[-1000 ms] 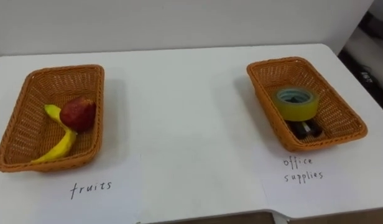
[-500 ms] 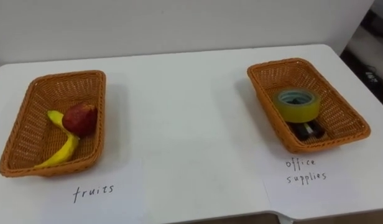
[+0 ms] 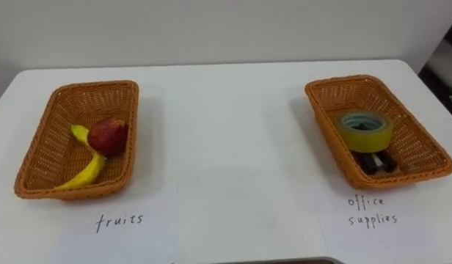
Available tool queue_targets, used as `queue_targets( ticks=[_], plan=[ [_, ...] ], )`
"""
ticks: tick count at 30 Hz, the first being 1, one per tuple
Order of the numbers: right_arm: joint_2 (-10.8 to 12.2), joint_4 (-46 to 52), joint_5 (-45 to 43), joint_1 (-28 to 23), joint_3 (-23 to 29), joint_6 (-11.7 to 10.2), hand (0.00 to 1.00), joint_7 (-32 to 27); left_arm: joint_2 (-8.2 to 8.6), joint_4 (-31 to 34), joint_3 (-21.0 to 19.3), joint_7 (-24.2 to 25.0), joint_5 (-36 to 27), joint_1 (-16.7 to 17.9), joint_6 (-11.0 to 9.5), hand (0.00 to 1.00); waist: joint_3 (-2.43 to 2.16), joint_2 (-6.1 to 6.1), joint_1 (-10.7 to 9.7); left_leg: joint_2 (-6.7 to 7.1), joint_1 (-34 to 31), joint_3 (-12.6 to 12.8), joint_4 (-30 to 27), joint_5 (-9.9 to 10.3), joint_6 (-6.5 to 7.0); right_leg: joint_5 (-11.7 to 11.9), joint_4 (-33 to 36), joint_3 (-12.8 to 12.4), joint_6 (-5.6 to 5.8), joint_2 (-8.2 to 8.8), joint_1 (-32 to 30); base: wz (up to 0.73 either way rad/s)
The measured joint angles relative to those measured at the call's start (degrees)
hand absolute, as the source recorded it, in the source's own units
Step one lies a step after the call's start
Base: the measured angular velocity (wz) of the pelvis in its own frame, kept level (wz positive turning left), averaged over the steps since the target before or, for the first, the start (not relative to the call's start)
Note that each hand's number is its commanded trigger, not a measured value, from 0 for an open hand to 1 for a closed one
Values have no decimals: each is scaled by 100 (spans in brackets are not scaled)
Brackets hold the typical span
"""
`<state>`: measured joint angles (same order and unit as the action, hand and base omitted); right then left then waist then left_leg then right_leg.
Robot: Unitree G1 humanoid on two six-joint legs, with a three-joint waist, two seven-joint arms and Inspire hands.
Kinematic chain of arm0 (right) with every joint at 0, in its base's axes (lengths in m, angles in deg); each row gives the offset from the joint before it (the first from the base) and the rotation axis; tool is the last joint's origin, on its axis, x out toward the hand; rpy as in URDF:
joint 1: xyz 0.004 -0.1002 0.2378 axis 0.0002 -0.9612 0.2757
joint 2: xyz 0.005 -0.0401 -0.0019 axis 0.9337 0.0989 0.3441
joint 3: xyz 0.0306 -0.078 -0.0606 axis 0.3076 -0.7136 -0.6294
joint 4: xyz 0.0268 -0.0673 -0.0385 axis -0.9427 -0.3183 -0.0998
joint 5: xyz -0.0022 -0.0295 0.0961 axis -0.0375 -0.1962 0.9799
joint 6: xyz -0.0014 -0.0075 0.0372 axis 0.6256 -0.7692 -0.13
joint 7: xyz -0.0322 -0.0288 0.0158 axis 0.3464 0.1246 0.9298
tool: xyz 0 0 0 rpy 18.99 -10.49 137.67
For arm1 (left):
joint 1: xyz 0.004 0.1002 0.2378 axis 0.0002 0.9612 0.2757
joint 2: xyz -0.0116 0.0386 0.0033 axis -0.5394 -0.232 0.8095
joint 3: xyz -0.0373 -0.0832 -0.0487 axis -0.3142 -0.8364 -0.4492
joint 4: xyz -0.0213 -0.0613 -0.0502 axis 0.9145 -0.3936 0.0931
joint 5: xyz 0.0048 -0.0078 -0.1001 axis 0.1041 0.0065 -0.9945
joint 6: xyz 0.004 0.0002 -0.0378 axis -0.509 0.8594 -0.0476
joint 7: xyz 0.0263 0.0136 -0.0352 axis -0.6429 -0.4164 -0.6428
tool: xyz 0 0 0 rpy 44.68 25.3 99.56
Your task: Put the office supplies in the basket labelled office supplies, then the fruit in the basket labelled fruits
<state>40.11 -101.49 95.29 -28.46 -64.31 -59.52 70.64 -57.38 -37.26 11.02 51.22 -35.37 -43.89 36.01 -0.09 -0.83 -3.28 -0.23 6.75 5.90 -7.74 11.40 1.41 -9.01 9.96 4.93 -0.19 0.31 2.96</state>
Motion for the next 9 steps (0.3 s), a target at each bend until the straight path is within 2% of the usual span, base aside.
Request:
queue_targets(
  ticks=[5,9],
  plan=[
    [20,-78,-296,245,-397,-9,0,197,17,-60,151,-167,-18,-49,-43,0,6,45,177,-4,6,-61,7,6,-5,18,-35,84,-1,-5,51,5],
    [20,-88,-346,252,-557,-21,0,317,41,-60,153,-266,-19,-34,-73,0,14,54,223,4,9,-139,2,7,-6,15,-75,171,0,11,115,13]
  ],
)
